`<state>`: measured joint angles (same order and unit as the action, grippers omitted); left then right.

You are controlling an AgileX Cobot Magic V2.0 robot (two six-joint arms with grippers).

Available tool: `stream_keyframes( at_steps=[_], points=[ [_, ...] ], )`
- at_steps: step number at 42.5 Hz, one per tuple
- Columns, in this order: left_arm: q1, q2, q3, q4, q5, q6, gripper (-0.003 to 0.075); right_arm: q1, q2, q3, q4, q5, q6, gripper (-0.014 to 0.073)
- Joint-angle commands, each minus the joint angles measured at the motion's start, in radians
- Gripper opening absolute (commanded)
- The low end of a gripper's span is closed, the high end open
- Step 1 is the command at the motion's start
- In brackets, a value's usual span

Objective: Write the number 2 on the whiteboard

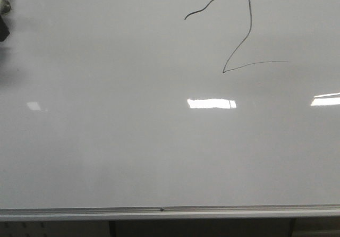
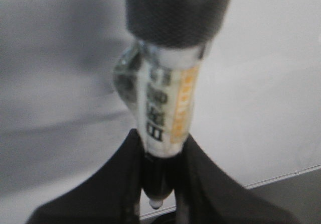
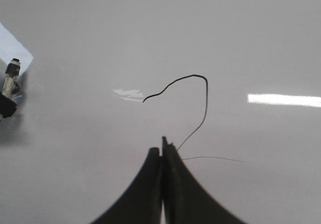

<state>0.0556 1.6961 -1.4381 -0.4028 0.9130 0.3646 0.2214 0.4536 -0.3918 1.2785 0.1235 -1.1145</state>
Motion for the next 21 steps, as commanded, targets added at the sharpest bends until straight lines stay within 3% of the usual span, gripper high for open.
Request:
stream_keyframes(
  at_steps=[1,12,16,21],
  points=[
    [0.002,-0.016,-0.055,-0.018,-0.003,-0.010,-0.0019,-0.005,0.004,-0.026,0.011,-0.013,-0.005,-0.0118],
    [0.002,0.045,-0.081,-0.012,0.029,-0.010,-0.0005,-0.005,0.004,-0.026,0.011,-0.013,-0.005,-0.0118],
    [0.002,0.050,-0.081,0.004,0.022,-0.010,0.0081,-0.005,0.004,-0.026,0.011,-0.013,-0.005,-0.0118],
    [0.002,0.056,-0.081,0.030,0.020,-0.010,0.0250,-0.005,0.004,-0.026,0.011,-0.013,-0.005,-0.0118]
  ],
)
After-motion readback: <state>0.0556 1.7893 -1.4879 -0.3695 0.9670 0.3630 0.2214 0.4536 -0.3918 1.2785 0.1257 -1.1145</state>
